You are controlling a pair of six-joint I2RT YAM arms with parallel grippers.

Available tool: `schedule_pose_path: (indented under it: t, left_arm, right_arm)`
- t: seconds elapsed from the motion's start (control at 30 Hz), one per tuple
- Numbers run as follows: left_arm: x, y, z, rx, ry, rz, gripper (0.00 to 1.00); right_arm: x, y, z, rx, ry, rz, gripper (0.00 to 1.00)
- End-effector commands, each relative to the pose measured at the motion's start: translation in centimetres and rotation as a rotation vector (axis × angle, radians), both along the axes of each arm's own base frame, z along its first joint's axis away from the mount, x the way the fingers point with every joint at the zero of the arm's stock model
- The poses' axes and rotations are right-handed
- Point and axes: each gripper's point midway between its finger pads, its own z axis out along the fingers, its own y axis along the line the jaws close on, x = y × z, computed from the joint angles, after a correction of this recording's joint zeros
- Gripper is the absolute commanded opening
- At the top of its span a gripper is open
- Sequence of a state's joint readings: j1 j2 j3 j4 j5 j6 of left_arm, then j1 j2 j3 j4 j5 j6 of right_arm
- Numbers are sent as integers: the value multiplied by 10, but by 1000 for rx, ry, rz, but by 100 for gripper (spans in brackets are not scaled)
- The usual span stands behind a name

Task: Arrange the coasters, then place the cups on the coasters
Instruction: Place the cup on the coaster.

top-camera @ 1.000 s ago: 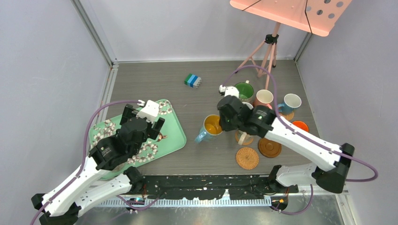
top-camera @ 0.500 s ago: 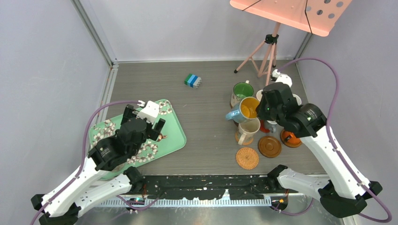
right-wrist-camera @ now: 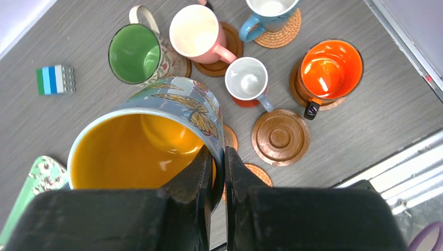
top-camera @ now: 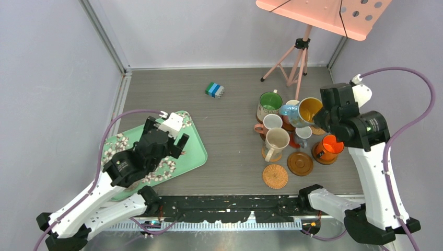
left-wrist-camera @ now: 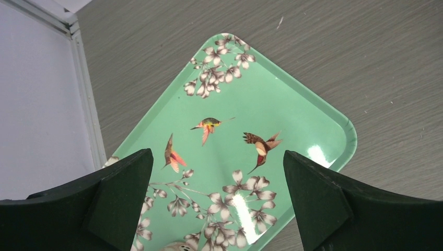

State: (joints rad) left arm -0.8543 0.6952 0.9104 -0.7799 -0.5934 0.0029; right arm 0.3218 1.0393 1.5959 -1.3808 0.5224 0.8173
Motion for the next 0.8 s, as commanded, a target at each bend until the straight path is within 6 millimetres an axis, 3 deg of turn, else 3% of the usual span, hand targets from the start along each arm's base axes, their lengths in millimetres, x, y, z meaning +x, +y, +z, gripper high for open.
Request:
schedule_pose_path:
  t: [0.0,0.33,0.5,0.77]
  left_arm:
    - [2,-16,13,-83,19,-16,100]
    - [-32,-43,0,-196,297,-75,100]
    - [-40,-52,7,-209,360,-106,99]
    - [-51,-50,-1,-175,412,-139,99]
  right_arm:
    - [16,-6,28,110,-98,-175,5]
    - [8,-33,0,206,-1,-427,5]
    - [-1,-28,-27,266,48,-467,5]
    - [-25,-21,-72,335,80,-495,5]
